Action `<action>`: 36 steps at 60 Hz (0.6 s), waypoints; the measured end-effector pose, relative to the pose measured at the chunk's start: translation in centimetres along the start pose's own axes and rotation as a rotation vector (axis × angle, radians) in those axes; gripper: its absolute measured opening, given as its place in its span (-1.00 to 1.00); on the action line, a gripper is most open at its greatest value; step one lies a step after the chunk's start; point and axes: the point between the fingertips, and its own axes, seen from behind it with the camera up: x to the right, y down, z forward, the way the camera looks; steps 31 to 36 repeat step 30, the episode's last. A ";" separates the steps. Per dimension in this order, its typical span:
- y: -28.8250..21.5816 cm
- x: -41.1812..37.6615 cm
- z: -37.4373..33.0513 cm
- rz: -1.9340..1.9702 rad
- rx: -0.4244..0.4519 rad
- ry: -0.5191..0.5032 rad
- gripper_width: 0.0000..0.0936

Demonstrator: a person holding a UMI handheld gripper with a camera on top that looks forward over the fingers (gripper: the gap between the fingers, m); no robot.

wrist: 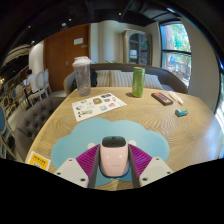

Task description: Arrange mouse

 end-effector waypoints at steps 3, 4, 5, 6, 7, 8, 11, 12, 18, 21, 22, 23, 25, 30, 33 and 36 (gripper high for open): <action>0.2 -0.2 -0.2 -0.004 -0.018 -0.021 0.14; 0.3 -0.3 -0.3 0.001 -0.023 -0.032 0.15; 0.4 -0.4 -0.5 0.011 -0.027 -0.042 0.18; 0.4 -0.3 -0.7 0.022 -0.031 -0.053 0.21; 0.4 -0.4 -1.0 0.035 -0.035 -0.068 0.24; 0.5 -0.6 -1.3 0.049 -0.040 -0.085 0.26; 0.6 -1.0 -2.3 0.077 -0.044 -0.135 0.33; 0.6 -1.1 -2.6 0.081 -0.043 -0.150 0.37; 0.7 -0.4 -5.3 0.080 -0.023 -0.203 0.76; 0.9 0.5 -6.5 0.068 -0.010 -0.216 0.79; 1.0 0.8 -6.9 0.063 -0.006 -0.221 0.78; 1.1 1.1 -7.3 0.059 -0.003 -0.225 0.78; 1.4 1.8 -7.9 0.053 0.002 -0.233 0.78; 2.4 4.2 -9.4 0.055 0.000 -0.238 0.77; 2.4 4.2 -9.4 0.055 0.000 -0.238 0.77; 2.4 4.2 -9.4 0.055 0.000 -0.238 0.77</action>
